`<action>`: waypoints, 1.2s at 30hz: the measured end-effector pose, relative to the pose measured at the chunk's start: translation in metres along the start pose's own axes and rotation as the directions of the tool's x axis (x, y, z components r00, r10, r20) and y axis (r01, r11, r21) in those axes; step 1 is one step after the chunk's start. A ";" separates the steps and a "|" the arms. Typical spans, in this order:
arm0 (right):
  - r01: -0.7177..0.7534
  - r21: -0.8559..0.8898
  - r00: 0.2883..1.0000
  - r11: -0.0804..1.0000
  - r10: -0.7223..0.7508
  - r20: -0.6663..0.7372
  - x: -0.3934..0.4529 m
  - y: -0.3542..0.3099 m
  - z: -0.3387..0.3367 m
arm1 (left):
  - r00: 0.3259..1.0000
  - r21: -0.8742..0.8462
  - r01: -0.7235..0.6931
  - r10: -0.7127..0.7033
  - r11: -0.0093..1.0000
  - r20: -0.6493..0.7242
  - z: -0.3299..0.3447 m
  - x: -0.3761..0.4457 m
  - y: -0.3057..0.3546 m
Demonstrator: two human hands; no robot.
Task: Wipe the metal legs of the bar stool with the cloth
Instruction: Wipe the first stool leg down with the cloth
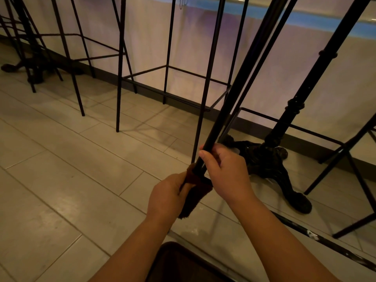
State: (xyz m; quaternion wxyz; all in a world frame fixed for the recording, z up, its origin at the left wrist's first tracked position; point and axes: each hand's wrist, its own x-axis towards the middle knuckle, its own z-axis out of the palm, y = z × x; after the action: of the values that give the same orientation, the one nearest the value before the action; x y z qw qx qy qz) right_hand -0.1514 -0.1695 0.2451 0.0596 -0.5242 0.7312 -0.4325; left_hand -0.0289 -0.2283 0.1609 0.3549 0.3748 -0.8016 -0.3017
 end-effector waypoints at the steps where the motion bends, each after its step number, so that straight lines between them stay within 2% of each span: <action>1: 0.000 0.008 1.000 1.000 0.000 -0.003 -0.001 0.000 0.001 | 0.999 0.010 0.000 0.000 1.000 -0.053 0.003 -0.003 0.000; 2: 0.000 0.012 1.000 1.000 0.000 -0.008 -0.001 0.000 0.001 | 0.994 -0.014 0.014 -0.016 1.000 -0.107 0.007 -0.007 0.001; 4: -0.003 0.022 1.000 1.000 0.003 -0.018 -0.003 -0.001 0.002 | 0.978 -0.172 0.101 -0.130 0.980 -0.163 0.015 -0.013 0.007; 6: -0.006 0.031 1.000 1.000 0.006 -0.021 -0.004 -0.001 0.001 | 0.961 -0.343 0.200 -0.253 0.918 -0.116 0.017 -0.014 0.012; 8: -0.007 0.031 1.000 1.000 0.007 -0.014 -0.004 0.000 0.001 | 0.953 -0.450 0.261 -0.302 0.854 -0.020 0.015 -0.009 0.011; 10: -0.017 0.033 1.000 0.999 0.017 -0.006 -0.005 0.001 0.002 | 0.951 -0.459 0.296 -0.305 0.838 0.057 0.008 -0.005 0.008; 13: -0.036 0.006 0.999 0.999 0.036 0.018 -0.007 0.002 0.004 | 0.950 -0.438 0.306 -0.298 0.845 0.090 0.001 -0.003 0.001; 19: -0.024 -0.123 0.997 0.992 0.033 0.074 -0.011 0.010 0.014 | 0.951 -0.592 0.282 -0.300 0.755 0.070 0.014 -0.016 -0.007; 25: -0.004 -0.197 1.000 0.980 0.007 0.014 -0.013 0.013 0.021 | 0.951 -0.533 0.291 -0.301 0.795 0.070 0.021 -0.013 -0.011; 28: 0.018 -0.220 0.999 0.975 -0.023 -0.022 -0.012 0.014 0.021 | 0.945 -0.548 0.306 -0.318 0.779 0.075 0.019 -0.015 -0.013; 32: 0.028 -0.268 0.999 0.963 -0.019 0.037 -0.007 0.010 0.015 | 0.929 -0.595 0.327 -0.364 0.734 0.062 0.019 -0.021 -0.019; 36: 0.031 -0.310 0.998 0.950 -0.013 0.062 -0.002 0.008 0.014 | 0.941 -0.540 0.301 -0.336 0.786 0.037 0.027 -0.025 -0.020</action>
State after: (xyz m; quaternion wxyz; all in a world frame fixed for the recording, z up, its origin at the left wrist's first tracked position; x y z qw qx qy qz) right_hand -0.1489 -0.1750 0.2301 -0.0069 -0.5477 0.7822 -0.2970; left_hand -0.0311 -0.2130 0.1220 0.4140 0.3989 -0.5984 -0.5580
